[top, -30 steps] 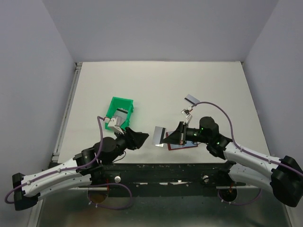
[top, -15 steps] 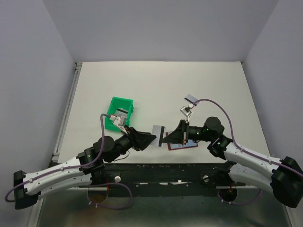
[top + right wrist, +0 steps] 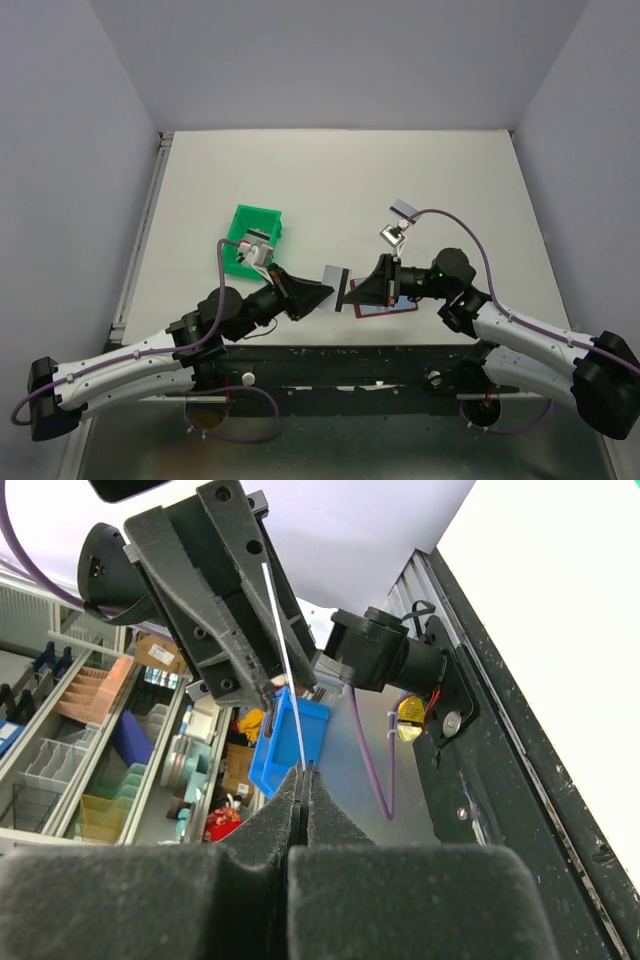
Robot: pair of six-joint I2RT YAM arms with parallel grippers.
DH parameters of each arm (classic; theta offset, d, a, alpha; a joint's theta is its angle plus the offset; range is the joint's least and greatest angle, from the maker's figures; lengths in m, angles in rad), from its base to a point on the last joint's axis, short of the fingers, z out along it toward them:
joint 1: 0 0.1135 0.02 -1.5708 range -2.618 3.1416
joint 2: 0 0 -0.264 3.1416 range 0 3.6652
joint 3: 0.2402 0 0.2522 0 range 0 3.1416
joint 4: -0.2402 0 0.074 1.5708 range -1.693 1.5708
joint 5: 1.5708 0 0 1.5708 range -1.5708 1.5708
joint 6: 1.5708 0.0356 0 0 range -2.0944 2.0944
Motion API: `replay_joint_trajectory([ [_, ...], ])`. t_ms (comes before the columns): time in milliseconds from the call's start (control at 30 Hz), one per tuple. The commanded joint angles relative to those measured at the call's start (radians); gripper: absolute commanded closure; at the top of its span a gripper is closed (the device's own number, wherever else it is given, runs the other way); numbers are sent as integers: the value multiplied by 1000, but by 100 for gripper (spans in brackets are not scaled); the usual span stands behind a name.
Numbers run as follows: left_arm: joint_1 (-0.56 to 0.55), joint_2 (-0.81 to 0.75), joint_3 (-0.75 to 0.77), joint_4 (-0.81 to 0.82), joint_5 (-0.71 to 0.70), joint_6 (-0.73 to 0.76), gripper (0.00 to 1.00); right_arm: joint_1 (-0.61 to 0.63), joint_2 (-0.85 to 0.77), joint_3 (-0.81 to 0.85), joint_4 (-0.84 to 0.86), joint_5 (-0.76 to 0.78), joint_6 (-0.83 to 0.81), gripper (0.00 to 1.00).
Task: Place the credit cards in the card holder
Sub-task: Insert the credit card into the card holder.
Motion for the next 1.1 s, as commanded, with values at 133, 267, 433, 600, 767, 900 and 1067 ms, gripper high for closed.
replay_joint_trajectory([
  [133,3,-4,-16,50,42,-12,100,-8,-8,-12,29,-5,-29,97],
  [267,3,-15,-54,113,37,-66,100,-8,-27,-3,14,12,-51,68],
  [433,3,-13,-66,132,20,-81,100,-10,-64,7,-26,76,-75,59],
  [600,3,-2,-76,181,-3,-92,100,-8,-44,34,-66,105,-97,59],
  [767,3,38,-80,253,-10,-106,100,-8,-4,20,21,121,-77,60],
  [900,3,65,-92,303,-15,-121,100,-8,-1,-3,87,142,-57,61],
  [1067,2,82,-94,316,-21,-124,100,-10,2,-12,119,159,-51,63],
])
